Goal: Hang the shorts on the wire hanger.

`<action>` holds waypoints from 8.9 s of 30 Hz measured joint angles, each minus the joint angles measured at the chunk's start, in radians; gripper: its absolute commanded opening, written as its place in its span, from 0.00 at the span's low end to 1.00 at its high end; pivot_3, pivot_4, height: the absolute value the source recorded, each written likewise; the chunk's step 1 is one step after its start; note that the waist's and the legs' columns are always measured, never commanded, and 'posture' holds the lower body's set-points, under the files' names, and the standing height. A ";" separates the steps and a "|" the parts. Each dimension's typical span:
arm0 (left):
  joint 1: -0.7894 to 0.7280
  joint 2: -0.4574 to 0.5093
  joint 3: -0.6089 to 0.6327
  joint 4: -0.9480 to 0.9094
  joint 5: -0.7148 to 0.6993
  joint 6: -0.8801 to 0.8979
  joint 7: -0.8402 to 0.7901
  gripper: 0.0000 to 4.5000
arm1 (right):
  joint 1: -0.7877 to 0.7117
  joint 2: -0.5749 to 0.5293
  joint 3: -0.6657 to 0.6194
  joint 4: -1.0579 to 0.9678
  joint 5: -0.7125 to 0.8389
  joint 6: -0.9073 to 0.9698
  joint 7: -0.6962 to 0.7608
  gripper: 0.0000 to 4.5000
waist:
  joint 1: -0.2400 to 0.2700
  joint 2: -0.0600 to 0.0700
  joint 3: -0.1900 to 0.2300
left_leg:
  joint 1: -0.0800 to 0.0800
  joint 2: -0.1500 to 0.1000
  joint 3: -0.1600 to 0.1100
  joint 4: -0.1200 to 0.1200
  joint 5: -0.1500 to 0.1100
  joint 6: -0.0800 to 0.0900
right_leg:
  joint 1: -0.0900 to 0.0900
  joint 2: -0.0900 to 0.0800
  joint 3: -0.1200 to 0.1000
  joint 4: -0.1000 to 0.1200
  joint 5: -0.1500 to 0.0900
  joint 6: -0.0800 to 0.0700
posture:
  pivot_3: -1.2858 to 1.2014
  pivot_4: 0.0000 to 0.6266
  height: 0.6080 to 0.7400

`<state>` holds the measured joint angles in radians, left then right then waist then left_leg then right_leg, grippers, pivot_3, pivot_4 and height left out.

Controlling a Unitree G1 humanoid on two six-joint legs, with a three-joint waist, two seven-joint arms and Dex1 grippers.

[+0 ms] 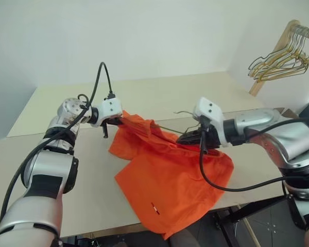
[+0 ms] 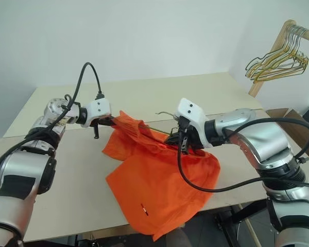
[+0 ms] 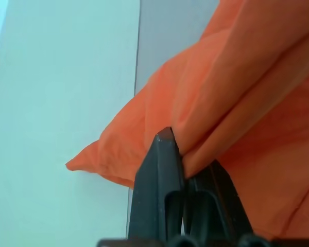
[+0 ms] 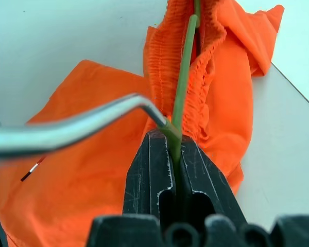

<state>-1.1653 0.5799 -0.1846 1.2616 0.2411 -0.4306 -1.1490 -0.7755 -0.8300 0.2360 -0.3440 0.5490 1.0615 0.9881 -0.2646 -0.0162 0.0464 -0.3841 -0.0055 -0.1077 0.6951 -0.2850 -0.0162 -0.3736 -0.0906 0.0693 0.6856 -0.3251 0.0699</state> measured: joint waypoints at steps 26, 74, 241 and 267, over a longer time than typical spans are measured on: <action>0.075 -0.011 0.045 -0.103 -0.089 0.019 -0.110 0.01 | 0.004 -0.016 -0.002 0.010 -0.015 -0.015 0.026 0.00 | 0.008 0.000 0.000 | 0.000 0.000 0.000 0.000 0.000 0.000 | 0.000 0.000 0.000 0.000 0.000 0.000 | 0.45 0.00 1.00; 0.037 -0.083 -0.113 -0.328 -0.171 -0.018 -0.426 0.99 | -0.025 0.032 0.056 0.050 -0.078 -0.030 0.050 0.00 | 0.031 0.000 0.000 | 0.001 0.000 0.000 0.000 0.001 -0.001 | 0.001 0.000 0.000 -0.001 0.000 0.000 | 0.45 0.00 1.00; 0.328 -0.297 0.297 -1.299 -0.871 0.914 0.377 1.00 | 0.274 0.090 -1.283 0.153 0.080 0.545 -1.169 0.00 | -0.022 0.032 -0.027 | 0.017 -0.001 0.012 -0.004 0.000 0.001 | 0.028 0.000 0.004 -0.016 -0.001 0.001 | 0.40 0.00 1.00; 0.329 -0.264 0.288 -1.329 -0.902 0.913 0.356 1.00 | -0.085 -0.204 -1.298 0.885 -0.275 0.388 -1.167 0.00 | 0.013 0.031 -0.022 | 0.032 -0.001 0.018 -0.021 0.000 0.001 | 0.051 -0.001 0.004 -0.041 0.000 0.003 | 0.41 0.00 1.00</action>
<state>-0.8364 0.3156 0.1030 -0.0673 -0.6608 0.4828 -0.7935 -0.8605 -1.0343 -1.0617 0.5414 0.2745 1.4492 -0.1788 -0.2515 0.0146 0.0242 -0.3524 -0.0064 -0.0898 0.6742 -0.2853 -0.0151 -0.3227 -0.0920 0.0730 0.6450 -0.3251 0.0732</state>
